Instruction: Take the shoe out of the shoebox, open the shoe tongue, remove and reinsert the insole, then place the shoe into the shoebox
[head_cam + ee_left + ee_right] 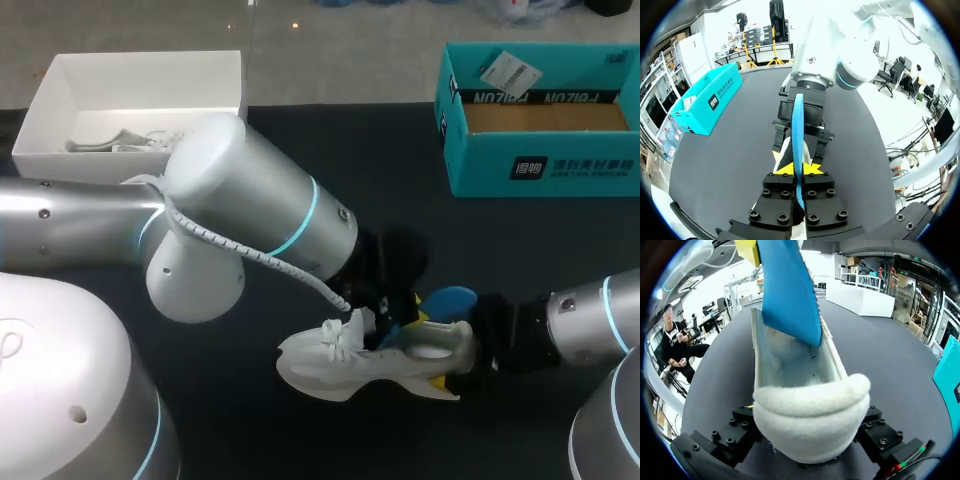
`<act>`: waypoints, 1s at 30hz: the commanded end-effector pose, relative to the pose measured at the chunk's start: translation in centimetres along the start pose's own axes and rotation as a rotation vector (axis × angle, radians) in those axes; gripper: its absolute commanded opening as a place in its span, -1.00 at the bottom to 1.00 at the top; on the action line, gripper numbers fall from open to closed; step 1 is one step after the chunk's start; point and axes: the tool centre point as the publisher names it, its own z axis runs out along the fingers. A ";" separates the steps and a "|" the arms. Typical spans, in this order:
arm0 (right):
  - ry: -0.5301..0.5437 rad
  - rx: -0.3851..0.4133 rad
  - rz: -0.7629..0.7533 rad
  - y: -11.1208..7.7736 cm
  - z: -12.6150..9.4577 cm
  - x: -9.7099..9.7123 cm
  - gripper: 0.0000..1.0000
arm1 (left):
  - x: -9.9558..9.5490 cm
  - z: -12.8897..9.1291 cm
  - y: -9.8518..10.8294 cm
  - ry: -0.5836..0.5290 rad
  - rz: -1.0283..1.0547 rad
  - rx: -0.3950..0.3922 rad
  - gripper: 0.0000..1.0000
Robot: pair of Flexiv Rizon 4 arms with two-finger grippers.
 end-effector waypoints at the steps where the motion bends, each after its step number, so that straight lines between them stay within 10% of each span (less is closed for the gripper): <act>1: -0.002 0.003 0.000 -0.1 0.2 0.1 -1.00 | 0.2 -2.4 0.1 -0.004 -0.011 0.073 -1.00; 16: -0.002 0.003 0.000 -0.1 0.2 0.1 -1.00 | 0.5 -9.0 -6.0 0.011 0.078 0.345 -1.00; 30: -0.002 0.003 0.000 -0.1 0.2 0.1 -1.00 | 0.9 -9.6 -6.0 0.010 0.112 0.347 -1.00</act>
